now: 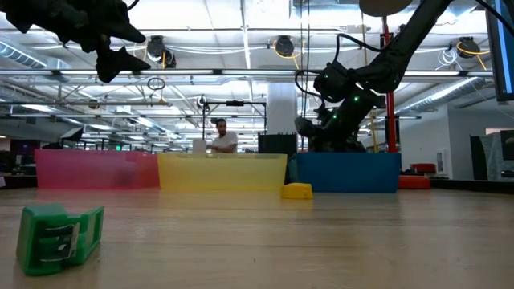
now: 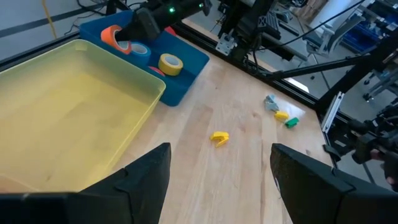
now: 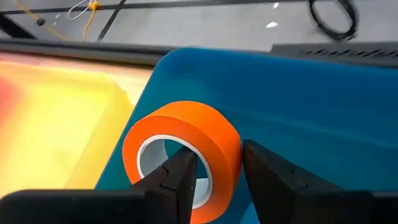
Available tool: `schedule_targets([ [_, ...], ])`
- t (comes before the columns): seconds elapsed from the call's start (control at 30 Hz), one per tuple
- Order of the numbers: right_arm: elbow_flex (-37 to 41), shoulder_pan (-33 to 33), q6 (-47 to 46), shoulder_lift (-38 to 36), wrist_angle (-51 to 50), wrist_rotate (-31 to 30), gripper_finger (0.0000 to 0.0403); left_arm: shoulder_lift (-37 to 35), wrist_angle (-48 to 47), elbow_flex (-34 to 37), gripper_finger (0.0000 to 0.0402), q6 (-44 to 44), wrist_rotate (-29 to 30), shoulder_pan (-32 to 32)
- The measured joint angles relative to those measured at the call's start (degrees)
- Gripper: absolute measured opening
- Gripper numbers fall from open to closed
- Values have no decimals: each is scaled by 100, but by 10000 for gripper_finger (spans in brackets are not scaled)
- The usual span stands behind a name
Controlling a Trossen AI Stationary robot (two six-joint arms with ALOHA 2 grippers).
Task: Pick and place Stapler, Stapler remover, tape
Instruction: Put the orange tape into the blue bin
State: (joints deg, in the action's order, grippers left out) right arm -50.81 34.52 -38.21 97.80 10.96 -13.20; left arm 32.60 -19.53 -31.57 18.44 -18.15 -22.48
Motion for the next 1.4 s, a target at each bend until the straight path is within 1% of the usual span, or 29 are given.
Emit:
schedule_targets([
  [0.1, 0, 0, -19, 0, -9, 216, 123, 0, 0, 0, 274, -13, -22, 0],
  [0.27, 0, 0, -284, 0, -10, 577, 122, 0, -1, 0, 274, -53, -255, 0],
  [0.53, 1, 13, -455, 0, -31, 754, 121, 0, -46, -2, 274, -52, -301, 9],
  [0.83, 2, 17, -597, -179, -412, 709, 121, 2, -192, -2, 273, -223, -437, 7],
  [1.0, 2, 98, -608, -484, -633, 423, 121, 2, -197, -2, 274, -273, -437, 7],
  [1.13, 4, 195, -601, -622, -726, 461, 121, 2, -183, -2, 273, -333, -437, 7],
  [1.2, 4, 219, -595, -655, -712, 586, 121, 2, -184, -2, 273, -332, -439, 7],
  [1.4, 4, 225, -569, -643, -714, 589, 130, 2, -175, -2, 273, -332, -442, 9],
])
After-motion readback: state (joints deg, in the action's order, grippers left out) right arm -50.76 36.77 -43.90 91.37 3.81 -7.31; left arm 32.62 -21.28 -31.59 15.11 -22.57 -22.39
